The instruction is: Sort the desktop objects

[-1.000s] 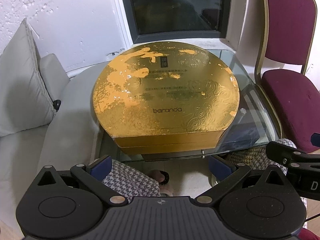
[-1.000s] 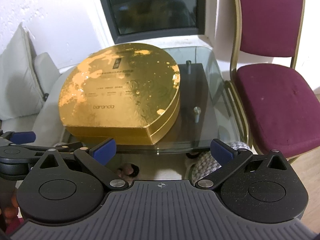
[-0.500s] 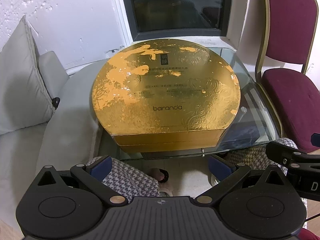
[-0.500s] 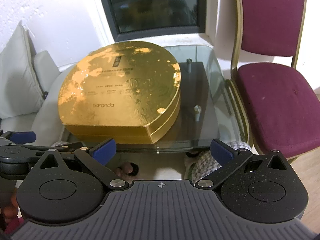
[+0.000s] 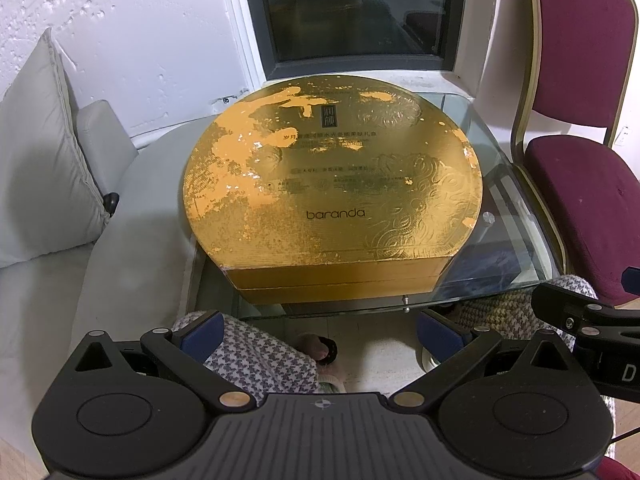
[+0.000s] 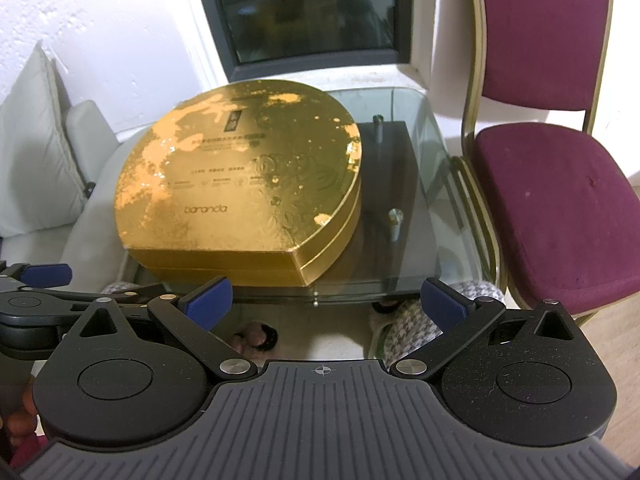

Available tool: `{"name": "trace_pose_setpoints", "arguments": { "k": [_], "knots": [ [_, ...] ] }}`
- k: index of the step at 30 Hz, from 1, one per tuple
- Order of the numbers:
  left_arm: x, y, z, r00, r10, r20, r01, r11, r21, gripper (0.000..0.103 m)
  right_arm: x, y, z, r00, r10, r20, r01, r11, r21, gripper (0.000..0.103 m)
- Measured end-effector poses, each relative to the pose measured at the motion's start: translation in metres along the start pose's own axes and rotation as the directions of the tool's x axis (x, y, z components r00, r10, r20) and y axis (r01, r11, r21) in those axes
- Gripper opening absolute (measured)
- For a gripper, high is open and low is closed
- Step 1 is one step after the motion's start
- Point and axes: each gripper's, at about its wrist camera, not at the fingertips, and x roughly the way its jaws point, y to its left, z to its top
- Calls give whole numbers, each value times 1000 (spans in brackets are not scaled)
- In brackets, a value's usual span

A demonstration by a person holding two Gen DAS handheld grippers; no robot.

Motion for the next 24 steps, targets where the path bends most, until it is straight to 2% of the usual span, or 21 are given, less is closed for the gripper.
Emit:
{"name": "trace_pose_setpoints", "arguments": {
  "k": [24],
  "knots": [
    [-4,-3,3,1000,-9,27,8,1000,11,102,-2,-6,1,1000,3,11,-3,1000,12,103]
  ]
}}
